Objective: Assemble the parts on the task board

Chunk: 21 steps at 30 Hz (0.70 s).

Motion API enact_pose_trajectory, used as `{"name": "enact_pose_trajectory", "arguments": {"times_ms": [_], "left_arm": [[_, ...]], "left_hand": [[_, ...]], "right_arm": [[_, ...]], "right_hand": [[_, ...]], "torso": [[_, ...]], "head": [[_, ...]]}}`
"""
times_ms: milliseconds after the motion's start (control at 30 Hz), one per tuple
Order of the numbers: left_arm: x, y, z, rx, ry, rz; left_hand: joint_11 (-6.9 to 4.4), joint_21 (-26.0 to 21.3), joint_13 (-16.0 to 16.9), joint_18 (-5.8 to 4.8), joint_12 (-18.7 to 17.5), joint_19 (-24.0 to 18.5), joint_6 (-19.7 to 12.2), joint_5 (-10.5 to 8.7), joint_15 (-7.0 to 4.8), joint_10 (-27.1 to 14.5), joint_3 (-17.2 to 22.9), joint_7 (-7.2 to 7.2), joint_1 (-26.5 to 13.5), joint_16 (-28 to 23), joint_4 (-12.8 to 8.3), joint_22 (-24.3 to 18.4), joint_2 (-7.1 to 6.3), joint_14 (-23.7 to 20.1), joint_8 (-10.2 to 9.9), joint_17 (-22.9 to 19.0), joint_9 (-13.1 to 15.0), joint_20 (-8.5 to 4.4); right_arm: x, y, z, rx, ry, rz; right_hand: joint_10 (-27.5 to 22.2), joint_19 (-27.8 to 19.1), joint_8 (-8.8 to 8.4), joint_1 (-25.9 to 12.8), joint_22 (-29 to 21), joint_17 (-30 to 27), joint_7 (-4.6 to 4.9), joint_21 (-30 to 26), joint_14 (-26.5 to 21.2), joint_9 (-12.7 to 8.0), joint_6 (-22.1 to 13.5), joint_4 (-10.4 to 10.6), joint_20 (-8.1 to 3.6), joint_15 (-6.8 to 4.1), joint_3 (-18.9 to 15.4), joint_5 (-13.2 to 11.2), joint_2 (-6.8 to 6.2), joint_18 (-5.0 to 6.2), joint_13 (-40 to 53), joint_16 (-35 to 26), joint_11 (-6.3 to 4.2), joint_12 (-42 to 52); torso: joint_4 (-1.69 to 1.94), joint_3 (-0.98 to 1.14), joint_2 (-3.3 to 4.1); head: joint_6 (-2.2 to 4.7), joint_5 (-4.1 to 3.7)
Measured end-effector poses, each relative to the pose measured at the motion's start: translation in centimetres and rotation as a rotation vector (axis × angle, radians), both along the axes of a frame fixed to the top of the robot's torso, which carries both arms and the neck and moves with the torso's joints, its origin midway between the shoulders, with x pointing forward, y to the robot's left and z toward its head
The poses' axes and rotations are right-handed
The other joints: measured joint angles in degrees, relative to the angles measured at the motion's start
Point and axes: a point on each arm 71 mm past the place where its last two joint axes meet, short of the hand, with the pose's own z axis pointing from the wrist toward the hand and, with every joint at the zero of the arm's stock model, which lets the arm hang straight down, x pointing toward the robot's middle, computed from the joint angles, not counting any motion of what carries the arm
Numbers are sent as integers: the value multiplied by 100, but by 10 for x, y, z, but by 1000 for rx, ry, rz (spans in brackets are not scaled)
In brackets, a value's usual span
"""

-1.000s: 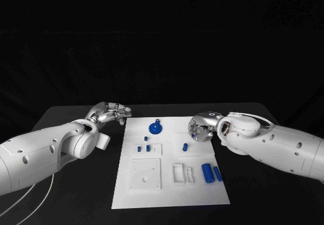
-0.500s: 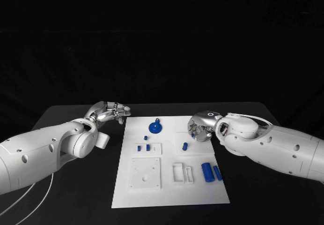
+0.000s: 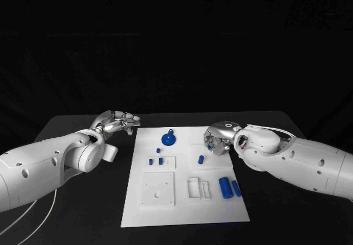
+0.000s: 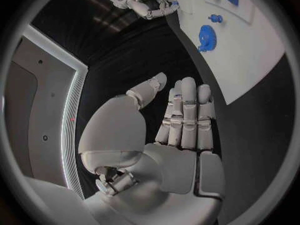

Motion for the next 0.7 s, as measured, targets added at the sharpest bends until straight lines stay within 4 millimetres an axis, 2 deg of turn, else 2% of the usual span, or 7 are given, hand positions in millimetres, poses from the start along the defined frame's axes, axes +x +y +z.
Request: {"name": "enact_pose_trajectory", "arguments": {"times_ms": [700], "left_arm": [[3, 3, 0, -5, 3, 13]], "left_hand": [[3, 0, 4, 0, 0, 11, 0, 0, 0, -26, 0, 0, 0, 0, 0, 4, 0, 0, 0, 11, -2, -7]], "right_arm": [[-1, -1, 7, 51, -6, -7]], "right_hand": [[55, 20, -15, -1, -1, -12, -20, 29, 1, 9, 20, 16, -19, -1, 48, -27, -1, 0, 59, 22, -28, -5]], "torso": [[0, -1, -4]], "head": [[1, 2]]}}
